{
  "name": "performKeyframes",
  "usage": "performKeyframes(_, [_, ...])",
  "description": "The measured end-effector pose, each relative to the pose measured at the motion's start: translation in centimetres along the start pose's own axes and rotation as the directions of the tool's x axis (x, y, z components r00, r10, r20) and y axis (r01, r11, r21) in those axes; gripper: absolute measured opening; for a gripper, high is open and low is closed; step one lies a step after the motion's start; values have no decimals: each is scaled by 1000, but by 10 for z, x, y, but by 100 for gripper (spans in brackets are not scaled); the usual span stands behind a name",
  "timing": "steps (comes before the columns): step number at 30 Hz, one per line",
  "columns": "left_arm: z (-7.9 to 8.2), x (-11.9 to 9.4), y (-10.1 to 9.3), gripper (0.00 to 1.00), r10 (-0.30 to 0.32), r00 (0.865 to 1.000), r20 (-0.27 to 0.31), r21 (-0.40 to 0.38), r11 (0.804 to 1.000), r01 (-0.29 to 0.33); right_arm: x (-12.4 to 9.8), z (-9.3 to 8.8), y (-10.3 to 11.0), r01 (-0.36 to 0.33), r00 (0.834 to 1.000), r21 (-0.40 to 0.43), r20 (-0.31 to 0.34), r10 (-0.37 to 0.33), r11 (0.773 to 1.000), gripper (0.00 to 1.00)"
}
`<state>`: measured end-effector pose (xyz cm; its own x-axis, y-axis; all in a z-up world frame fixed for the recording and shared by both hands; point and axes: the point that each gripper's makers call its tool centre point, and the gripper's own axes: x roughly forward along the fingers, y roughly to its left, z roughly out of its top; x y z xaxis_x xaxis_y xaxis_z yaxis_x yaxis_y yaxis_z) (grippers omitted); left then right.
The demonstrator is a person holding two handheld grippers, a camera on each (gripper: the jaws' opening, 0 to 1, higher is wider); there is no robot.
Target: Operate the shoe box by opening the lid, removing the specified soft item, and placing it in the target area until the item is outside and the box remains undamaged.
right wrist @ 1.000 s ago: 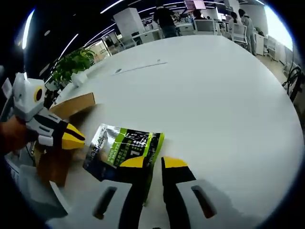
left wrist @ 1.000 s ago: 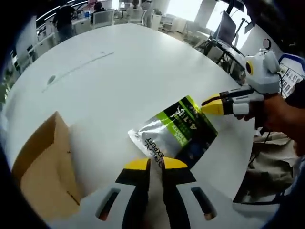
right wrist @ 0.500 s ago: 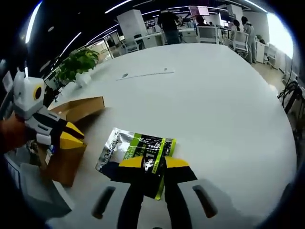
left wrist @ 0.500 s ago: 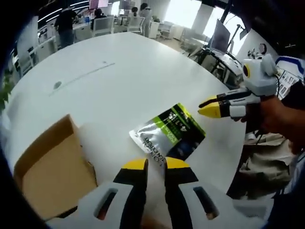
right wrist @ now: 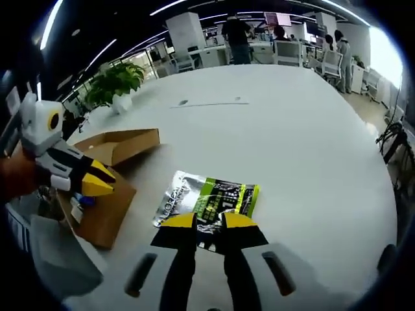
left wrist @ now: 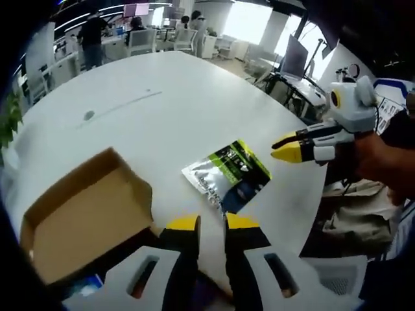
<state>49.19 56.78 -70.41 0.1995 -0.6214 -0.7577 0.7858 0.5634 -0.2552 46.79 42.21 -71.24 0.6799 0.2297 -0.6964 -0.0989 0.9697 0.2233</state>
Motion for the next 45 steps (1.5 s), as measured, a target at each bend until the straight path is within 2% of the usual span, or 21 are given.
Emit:
performKeyframes(7, [-14,-20,6,11,-1,1000,9,-19,1000,1,-3,-4,33,-16,1000,-22,-6,16,1000,13])
performKeyframes(17, [-33,-46,19,11,9,1000,26,-54,999,-8,-4,-4,70,-38,999,-48,-13,38,998,13])
performKeyframes(37, [-79,-100,78,11,102,994,50,-159,983,-92,19,8,155,-130,991,-135,-33,127,982,13])
performKeyframes(45, [-91,-112,98,11,122,991,55,-188,976,-110,29,10,177,-152,988,-155,-49,146,976,12])
